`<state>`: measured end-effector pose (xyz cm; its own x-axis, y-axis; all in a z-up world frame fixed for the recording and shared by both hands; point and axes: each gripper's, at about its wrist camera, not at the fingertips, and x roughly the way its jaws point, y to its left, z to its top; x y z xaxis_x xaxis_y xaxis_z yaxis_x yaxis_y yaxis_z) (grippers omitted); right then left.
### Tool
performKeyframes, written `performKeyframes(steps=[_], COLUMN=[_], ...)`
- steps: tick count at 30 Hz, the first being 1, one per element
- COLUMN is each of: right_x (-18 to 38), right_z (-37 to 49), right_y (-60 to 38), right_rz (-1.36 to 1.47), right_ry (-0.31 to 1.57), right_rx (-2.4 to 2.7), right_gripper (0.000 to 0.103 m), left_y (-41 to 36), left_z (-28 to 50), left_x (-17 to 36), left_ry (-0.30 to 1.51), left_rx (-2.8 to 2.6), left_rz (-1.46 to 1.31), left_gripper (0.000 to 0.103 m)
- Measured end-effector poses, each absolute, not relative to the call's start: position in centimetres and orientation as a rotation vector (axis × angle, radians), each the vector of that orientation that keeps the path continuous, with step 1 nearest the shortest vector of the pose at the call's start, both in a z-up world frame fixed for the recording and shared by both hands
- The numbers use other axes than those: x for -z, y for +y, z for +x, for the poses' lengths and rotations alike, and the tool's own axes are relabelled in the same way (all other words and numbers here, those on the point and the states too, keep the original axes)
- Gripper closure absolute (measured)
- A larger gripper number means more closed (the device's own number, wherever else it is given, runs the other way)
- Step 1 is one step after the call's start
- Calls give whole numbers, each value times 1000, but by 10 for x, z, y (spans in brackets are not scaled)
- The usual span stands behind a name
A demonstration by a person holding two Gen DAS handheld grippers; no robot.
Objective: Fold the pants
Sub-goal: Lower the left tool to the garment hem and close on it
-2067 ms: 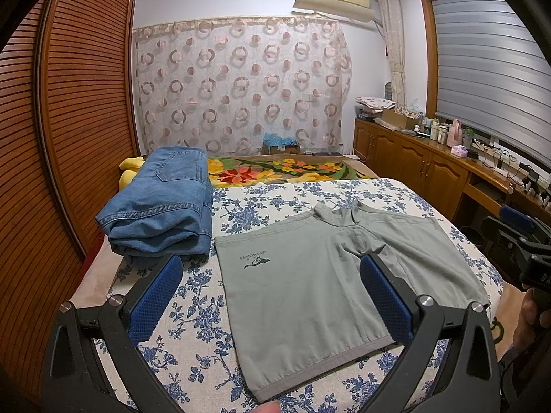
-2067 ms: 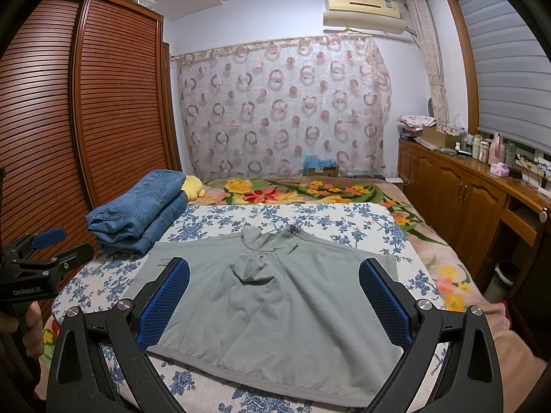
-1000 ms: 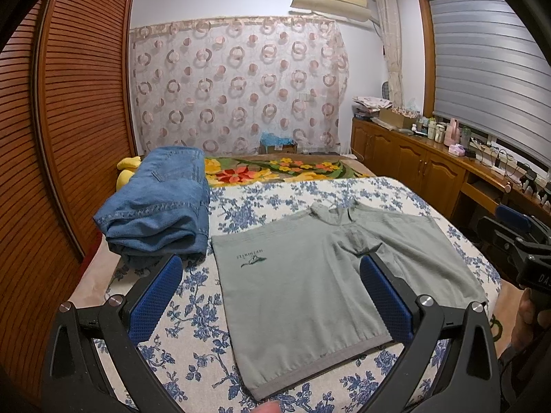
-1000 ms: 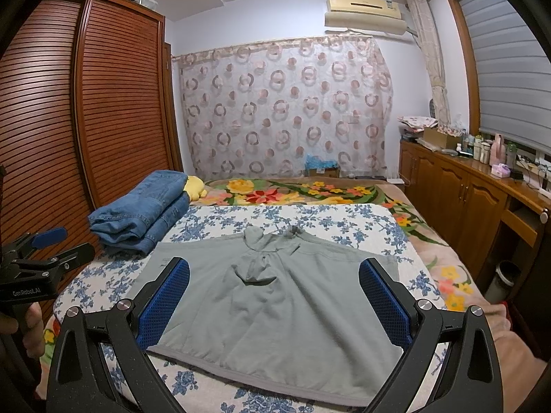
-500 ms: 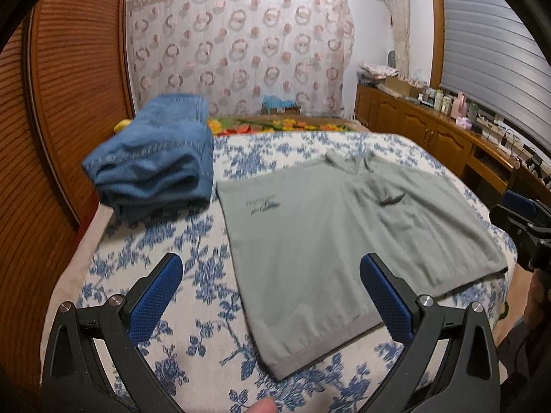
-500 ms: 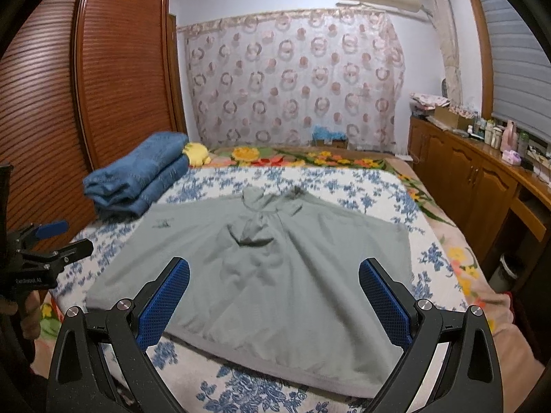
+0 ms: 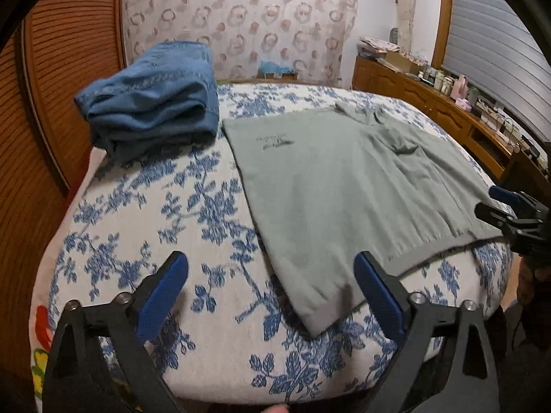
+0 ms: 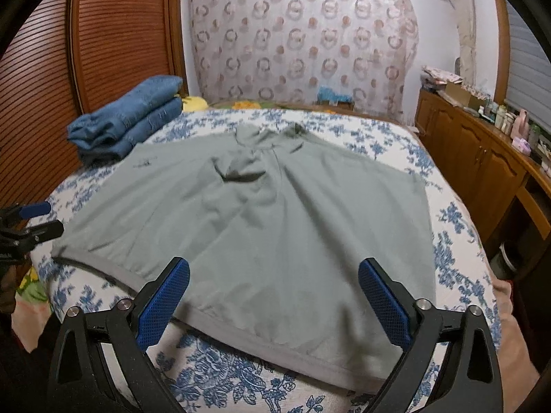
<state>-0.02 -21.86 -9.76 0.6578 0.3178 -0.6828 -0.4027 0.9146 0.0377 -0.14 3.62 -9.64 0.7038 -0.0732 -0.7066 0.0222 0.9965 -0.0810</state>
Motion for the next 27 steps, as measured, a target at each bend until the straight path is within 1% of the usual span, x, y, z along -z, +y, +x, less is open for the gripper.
performKeyframes(steps=[3, 5, 9, 11, 12, 14, 15, 17, 22, 24, 25, 26, 27], right_x=[98, 98, 98, 94, 94, 96, 98, 101, 107, 108, 108, 108, 108], right_z=[1, 0, -1, -1, -2, -5, -8, -8, 7, 12, 13, 13, 13], right_y=[-220, -221, -224, -225, -226, -226, -228, -230, -223, -222, -222, -222, -223], right_rz=[-127, -127, -134, -133, -132, -132, -133, -135, -145, -150, -151, -151, -152], right_ry=[769, 776, 789, 787, 785, 778, 774, 768, 762, 764, 765, 767, 767], right_rx=[-411, -410, -414, -419, -421, -422, -424, -427, -429, -433, -435, -436, -437], right_gripper=[13, 16, 21, 21, 22, 22, 22, 22, 22, 22, 22, 22, 22], left_y=[37, 39, 39, 38, 37, 34, 33, 31, 30, 27, 26, 25, 24], left_z=[-7, -12, -22, -25, -26, -28, -30, -30, -29, -28, -27, -27, -26], left_x=[102, 105, 103, 102, 102, 102, 102, 102, 101, 102, 102, 102, 102], left_ry=[814, 825, 831, 834, 834, 835, 834, 834, 831, 829, 831, 835, 834], left_rx=[77, 95, 116, 130, 135, 148, 154, 160, 163, 169, 175, 182, 183], left_rz=[-82, -99, -104, -106, -107, -104, -104, -105, -117, -112, -114, -116, -113], left_gripper=[18, 28, 39, 47, 48, 56, 57, 64, 68, 75, 83, 88, 91])
